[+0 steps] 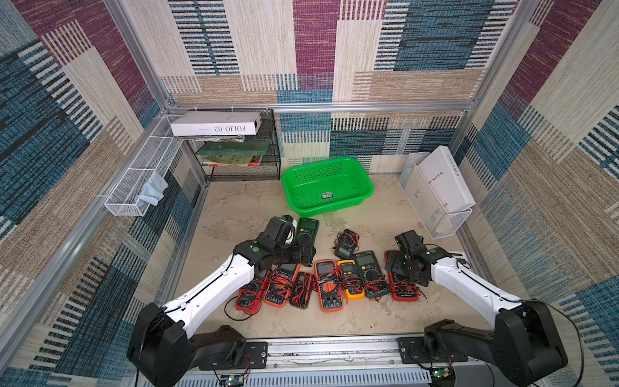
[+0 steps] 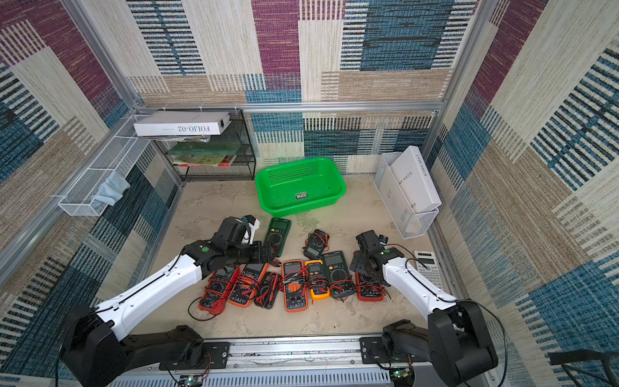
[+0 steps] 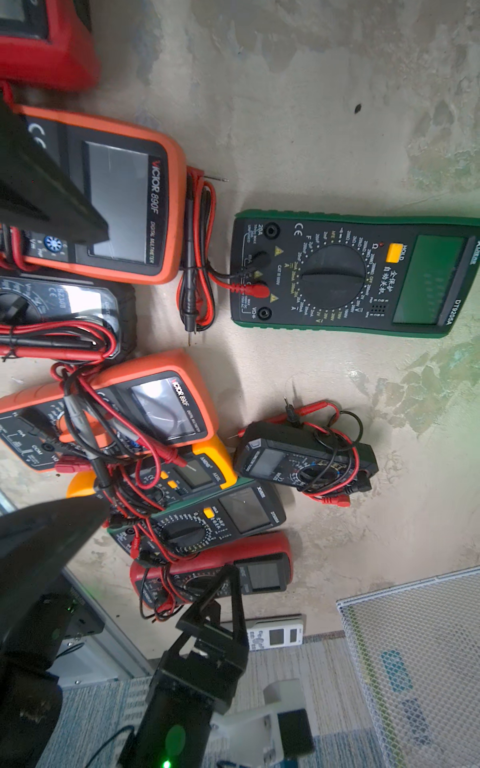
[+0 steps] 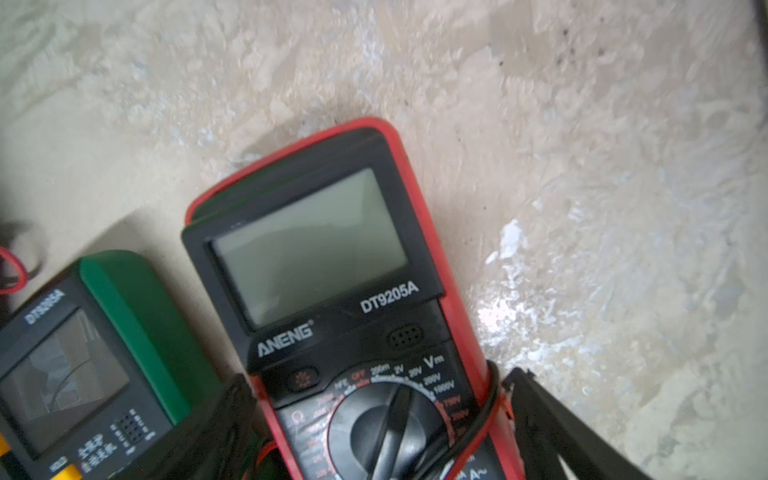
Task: Put the multimeter into the basket
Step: Adjust the multimeter at the center of the board, then pick up the multimeter from the center of the board.
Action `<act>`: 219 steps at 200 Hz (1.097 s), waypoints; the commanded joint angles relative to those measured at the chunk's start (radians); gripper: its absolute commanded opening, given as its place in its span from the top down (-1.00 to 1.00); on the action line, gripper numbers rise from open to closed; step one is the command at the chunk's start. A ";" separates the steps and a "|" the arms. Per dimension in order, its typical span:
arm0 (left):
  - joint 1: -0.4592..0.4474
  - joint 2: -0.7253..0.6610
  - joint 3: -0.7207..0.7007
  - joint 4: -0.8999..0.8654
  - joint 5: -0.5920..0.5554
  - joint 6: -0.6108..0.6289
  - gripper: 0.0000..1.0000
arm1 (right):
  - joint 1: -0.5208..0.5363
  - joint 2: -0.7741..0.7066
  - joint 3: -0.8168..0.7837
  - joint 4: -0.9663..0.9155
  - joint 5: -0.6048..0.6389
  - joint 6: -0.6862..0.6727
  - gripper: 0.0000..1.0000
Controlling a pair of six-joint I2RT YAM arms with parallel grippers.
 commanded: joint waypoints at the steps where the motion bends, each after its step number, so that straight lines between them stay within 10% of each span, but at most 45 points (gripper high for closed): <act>1: -0.005 0.006 0.010 0.011 0.013 0.013 -0.99 | 0.002 -0.029 0.006 -0.021 -0.006 -0.018 -0.99; 219: -0.034 0.076 0.042 0.025 0.037 0.016 -0.99 | 0.040 0.125 -0.040 0.070 -0.018 -0.034 -0.99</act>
